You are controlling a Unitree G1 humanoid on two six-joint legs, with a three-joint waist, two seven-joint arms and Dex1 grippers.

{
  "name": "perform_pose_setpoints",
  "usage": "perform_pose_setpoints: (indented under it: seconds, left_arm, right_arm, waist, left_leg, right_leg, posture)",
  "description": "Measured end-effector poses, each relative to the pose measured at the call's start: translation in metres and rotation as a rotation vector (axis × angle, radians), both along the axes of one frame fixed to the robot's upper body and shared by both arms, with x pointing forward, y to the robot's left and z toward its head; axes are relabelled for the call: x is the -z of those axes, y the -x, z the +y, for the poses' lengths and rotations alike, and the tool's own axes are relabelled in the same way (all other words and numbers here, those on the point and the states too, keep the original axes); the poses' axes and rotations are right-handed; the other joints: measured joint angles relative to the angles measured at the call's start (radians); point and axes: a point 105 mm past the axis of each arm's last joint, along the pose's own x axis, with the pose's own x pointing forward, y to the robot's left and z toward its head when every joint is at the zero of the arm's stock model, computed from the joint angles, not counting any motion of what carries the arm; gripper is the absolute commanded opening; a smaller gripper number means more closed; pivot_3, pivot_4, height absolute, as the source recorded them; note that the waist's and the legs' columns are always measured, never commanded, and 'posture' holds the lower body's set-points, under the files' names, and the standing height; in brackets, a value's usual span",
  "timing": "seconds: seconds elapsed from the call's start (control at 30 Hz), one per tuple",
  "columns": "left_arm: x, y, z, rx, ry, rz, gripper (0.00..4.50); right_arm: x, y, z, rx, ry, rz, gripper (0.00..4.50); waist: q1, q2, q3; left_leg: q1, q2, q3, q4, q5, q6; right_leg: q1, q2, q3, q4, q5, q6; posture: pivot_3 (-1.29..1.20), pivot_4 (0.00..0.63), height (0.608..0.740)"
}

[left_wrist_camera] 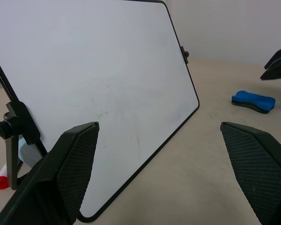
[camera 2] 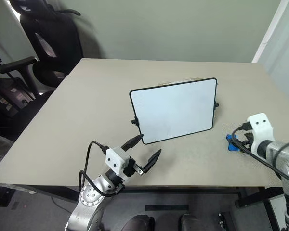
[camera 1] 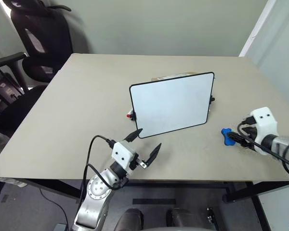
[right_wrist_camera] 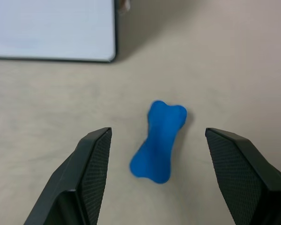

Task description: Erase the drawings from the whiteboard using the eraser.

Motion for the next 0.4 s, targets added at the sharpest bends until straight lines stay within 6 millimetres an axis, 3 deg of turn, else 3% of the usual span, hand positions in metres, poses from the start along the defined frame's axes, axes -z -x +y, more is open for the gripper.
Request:
perform_pose_setpoints:
  seconds: [0.17, 0.27, 0.4]
  left_arm:
    - [-0.002, -0.003, -0.001, 0.020, -0.015, -0.013, 4.50]
    - [-0.002, -0.003, -0.007, 0.041, -0.030, -0.028, 4.50]
    - [0.001, -0.005, -0.012, 0.052, -0.041, -0.034, 4.50]
  right_arm:
    - [0.004, 0.023, 0.021, -0.085, -0.096, -0.128, 3.39]
    - [-0.006, 0.027, 0.030, -0.117, -0.098, -0.300, 3.39]
    - [-0.010, 0.028, 0.034, -0.140, -0.099, -0.381, 3.39]
  waist:
    - [-0.001, -0.001, 0.000]
    - [-0.002, 0.001, 0.001]
    - [-0.006, -0.003, 0.003]
  left_leg:
    - [0.000, 0.000, -0.001, 0.000, 0.001, 0.001]
    - [0.000, 0.000, -0.001, 0.001, 0.001, 0.002]
    - [-0.001, 0.000, -0.001, 0.001, 0.000, 0.000]
  right_leg:
    - [0.000, 0.001, 0.000, 0.000, -0.001, -0.001]
    - [-0.001, 0.001, 0.001, 0.000, -0.001, -0.001]
    - [-0.001, 0.001, 0.001, 0.000, -0.001, -0.002]
  posture:
    - [0.00, 0.150, 0.739]
    - [0.00, 0.150, 0.739]
    - [0.00, 0.150, 0.739]
